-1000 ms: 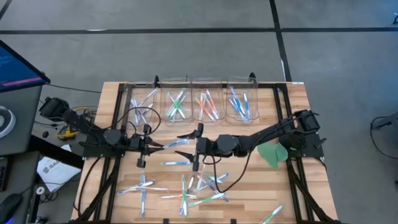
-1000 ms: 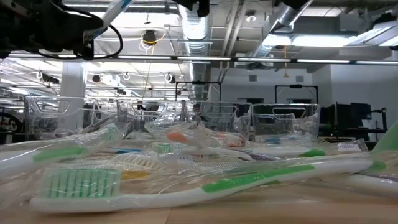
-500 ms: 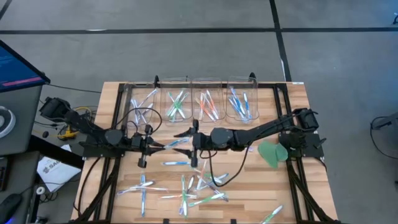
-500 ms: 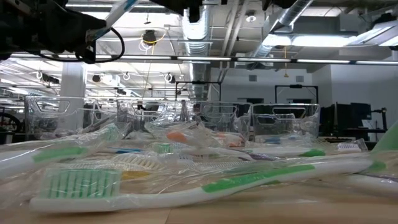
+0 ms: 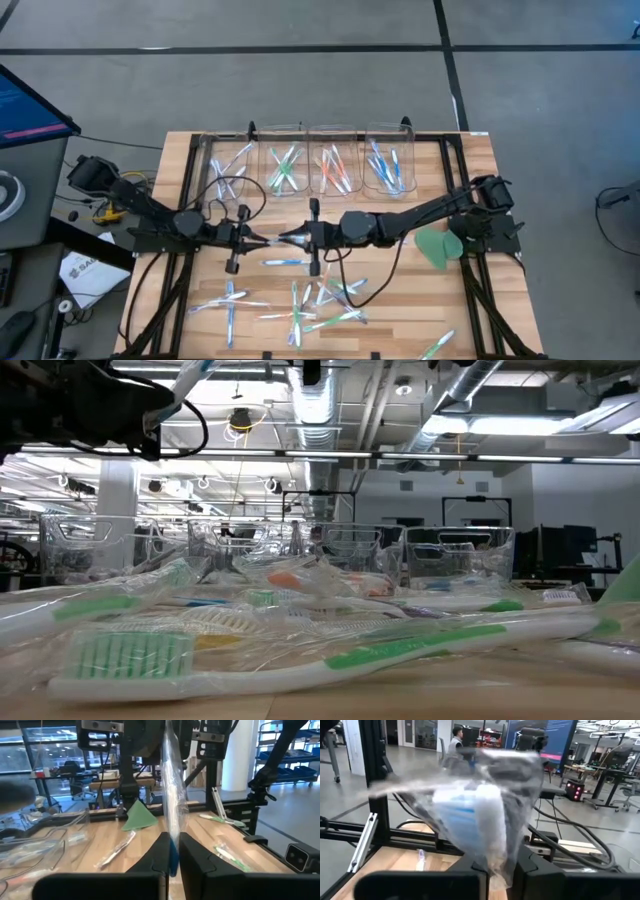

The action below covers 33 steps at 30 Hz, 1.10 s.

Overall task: Pick & Place Toothbrushes
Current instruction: Put the blue toothbrush into the right transparent bin

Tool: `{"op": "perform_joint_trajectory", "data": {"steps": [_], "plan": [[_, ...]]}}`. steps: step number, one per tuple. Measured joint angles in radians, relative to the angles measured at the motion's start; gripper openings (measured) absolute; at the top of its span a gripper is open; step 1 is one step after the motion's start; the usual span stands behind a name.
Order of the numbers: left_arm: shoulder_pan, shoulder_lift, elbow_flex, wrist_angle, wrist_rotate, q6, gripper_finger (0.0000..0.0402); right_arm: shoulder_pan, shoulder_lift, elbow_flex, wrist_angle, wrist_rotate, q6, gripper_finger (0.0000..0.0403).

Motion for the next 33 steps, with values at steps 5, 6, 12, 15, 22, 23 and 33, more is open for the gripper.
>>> {"op": "perform_joint_trajectory", "data": {"steps": [5,6,12,15,22,23,33], "plan": [[0.013,0.007,0.006,0.0,-0.02,-0.007,0.0052,0.002,-0.004,0.001,-0.028,0.002,-0.007,0.0013],[0.018,0.006,0.008,0.008,-0.022,-0.008,0.0062,0.003,-0.007,0.003,-0.05,0.007,-0.008,0.0013],[0.038,0.005,0.01,0.038,-0.022,-0.007,0.0132,0.029,-0.049,0.091,-0.299,0.177,-0.049,0.0012],[0.038,0.005,0.01,0.037,-0.044,-0.008,0.017,0.063,-0.071,0.162,-0.491,0.315,-0.066,0.0012],[0.03,0.005,0.009,0.029,-0.072,-0.009,0.0234,0.169,-0.101,0.379,-1.053,0.822,0.006,0.0012],[0.027,0.005,0.009,0.028,-0.072,-0.008,0.024,0.178,-0.101,0.409,-1.127,0.85,0.047,0.0012],[0.022,0.005,0.008,0.028,-0.069,-0.008,0.0243,0.181,-0.102,0.614,-1.836,0.901,0.597,0.0012]]}}
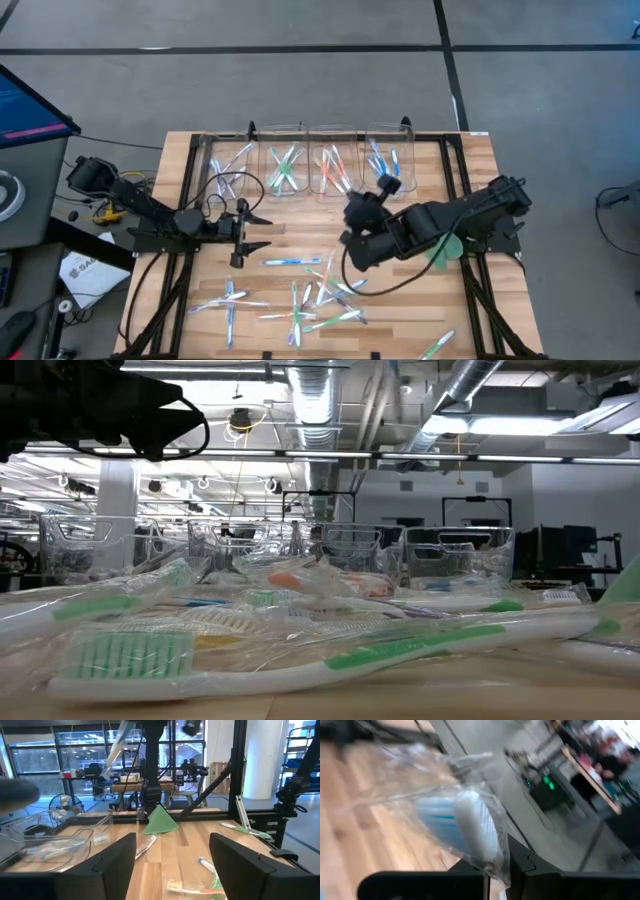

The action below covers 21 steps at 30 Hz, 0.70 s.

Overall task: Pick & Place Toothbrushes
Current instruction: Put the blue toothbrush into the right transparent bin

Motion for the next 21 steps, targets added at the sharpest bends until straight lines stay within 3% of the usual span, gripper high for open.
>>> {"op": "perform_joint_trajectory", "data": {"steps": [7,14,16,21], "plan": [[0.0,0.0,0.0,-0.001,0.044,-0.052,0.0232,-0.032,0.001,0.001,-0.349,-0.005,0.332,0.0012],[0.0,0.0,-0.003,-0.003,0.048,-0.053,0.0232,-0.143,-0.186,-0.058,-0.338,-0.065,0.335,0.0011],[0.0,0.0,-0.005,-0.002,0.049,-0.065,0.0229,-0.167,-0.234,-0.104,-0.259,-0.091,0.337,0.0011],[0.006,0.0,-0.029,-0.007,0.048,-0.075,0.0223,-0.138,-0.326,-0.248,-0.139,-0.114,0.336,0.0011]]}}
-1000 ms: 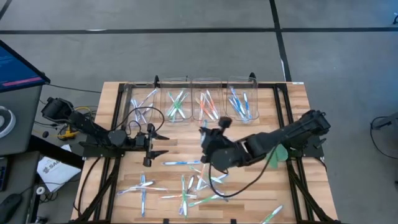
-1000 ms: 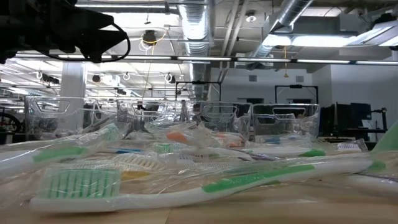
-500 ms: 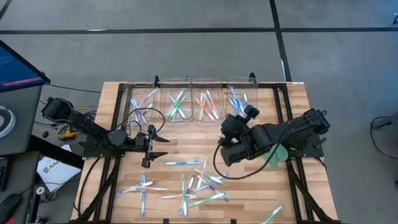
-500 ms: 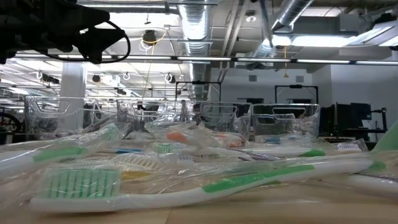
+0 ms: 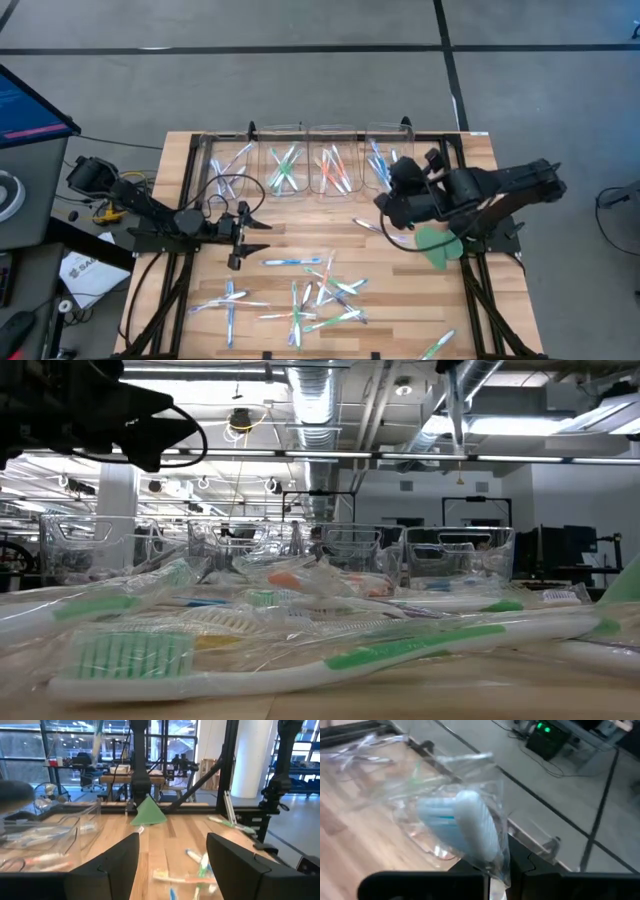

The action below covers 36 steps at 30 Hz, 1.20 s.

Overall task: Pick & Place Toothbrushes
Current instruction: Put the blue toothbrush into the right transparent bin

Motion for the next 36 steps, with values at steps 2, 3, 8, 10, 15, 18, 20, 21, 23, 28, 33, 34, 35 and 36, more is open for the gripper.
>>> {"op": "perform_joint_trajectory", "data": {"steps": [2,3,8,10,15,18,20,21,23,28,33,34,35,36], "plan": [[0.007,0.0,-0.002,0.002,0.0,0.0,0.0223,0.007,-0.018,-0.04,0.007,-0.002,0.008,0.0011],[0.011,0.0,-0.002,0.002,0.0,0.0,0.0223,0.005,-0.021,-0.05,0.023,0.0,0.009,0.0011],[0.013,0.0,-0.003,0.006,-0.001,0.0,0.0227,-0.011,-0.017,-0.065,0.05,0.031,0.019,0.0011],[0.013,0.0,-0.003,0.006,-0.001,0.0,0.0227,-0.018,-0.01,-0.069,0.049,0.027,0.018,0.0013],[0.013,0.0,-0.003,0.007,-0.002,0.0,0.0228,-0.062,-0.004,-0.068,0.05,0.024,0.017,0.0011],[0.013,0.0,-0.003,0.007,-0.005,0.0,0.0227,-0.085,-0.005,-0.068,0.053,0.01,-0.011,0.0011],[0.013,0.0,-0.003,0.007,-0.005,0.0,0.0226,-0.104,-0.004,-0.068,0.054,-0.004,-0.023,0.0011],[0.013,0.0,-0.003,0.007,-0.005,0.0,0.0226,-0.116,-0.004,-0.068,0.054,-0.007,-0.031,0.0011],[0.013,0.0,-0.003,0.007,-0.005,-0.007,0.0227,-0.145,-0.004,-0.068,0.054,-0.026,-0.046,0.0011],[0.013,0.0,-0.003,0.007,-0.005,-0.029,0.0227,-0.232,-0.004,-0.068,0.04,-0.116,-0.066,0.0011],[0.013,0.0,-0.003,0.006,-0.004,-0.03,0.0226,-0.291,-0.004,-0.091,0.074,-0.213,-0.126,0.0011],[0.013,0.0,-0.003,0.007,-0.004,-0.03,0.0226,-0.3,-0.004,-0.092,0.074,-0.231,-0.143,0.0011],[0.013,0.0,-0.003,0.006,-0.004,-0.03,0.0226,-0.309,-0.004,-0.092,0.075,-0.241,-0.167,0.0011],[0.013,0.0,-0.003,0.006,-0.004,-0.03,0.0226,-0.317,-0.004,-0.092,0.076,-0.244,-0.201,0.0011]]}}
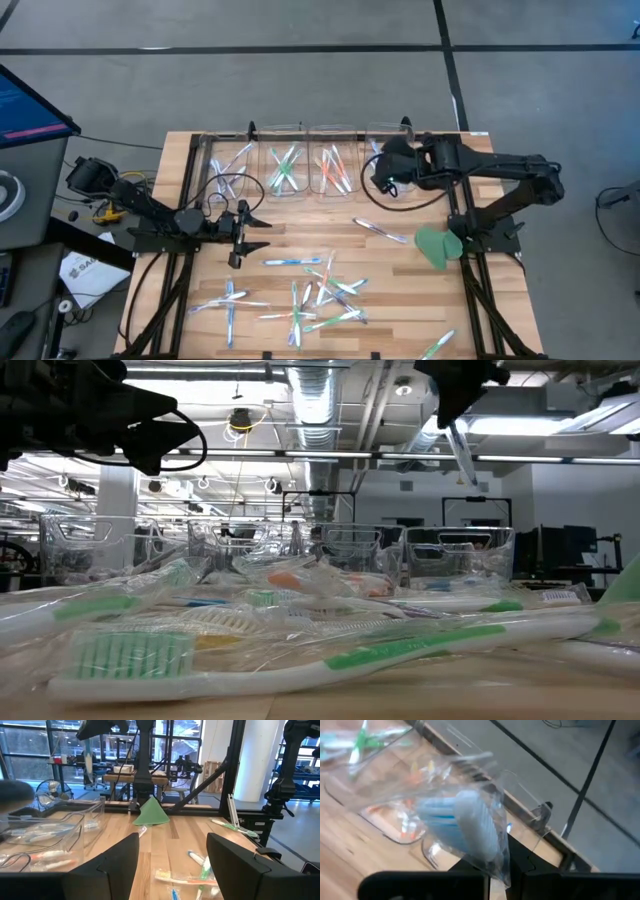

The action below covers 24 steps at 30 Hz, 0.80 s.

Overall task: Pick & Place Toothbrushes
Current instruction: Put the blue toothbrush into the right transparent bin

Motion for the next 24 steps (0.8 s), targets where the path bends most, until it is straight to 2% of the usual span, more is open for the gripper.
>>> {"op": "perform_joint_trajectory", "data": {"steps": [5,11,16,24], "plan": [[0.0,0.0,0.0,0.0,0.004,-0.076,0.0226,-0.112,-0.015,0.0,0.063,-0.05,-0.121,0.0014],[0.0,0.0,0.0,0.0,0.004,-0.078,0.0226,-0.28,0.014,-0.015,0.241,-0.307,-0.276,0.0011],[0.0,0.0,0.0,0.0,0.003,-0.079,0.0227,-0.384,0.079,-0.076,0.21,-0.456,-0.273,0.0011],[0.0,0.0,0.0,0.0,0.002,-0.076,0.0228,-0.419,0.207,-0.089,0.188,-0.477,-0.202,0.0034]]}}
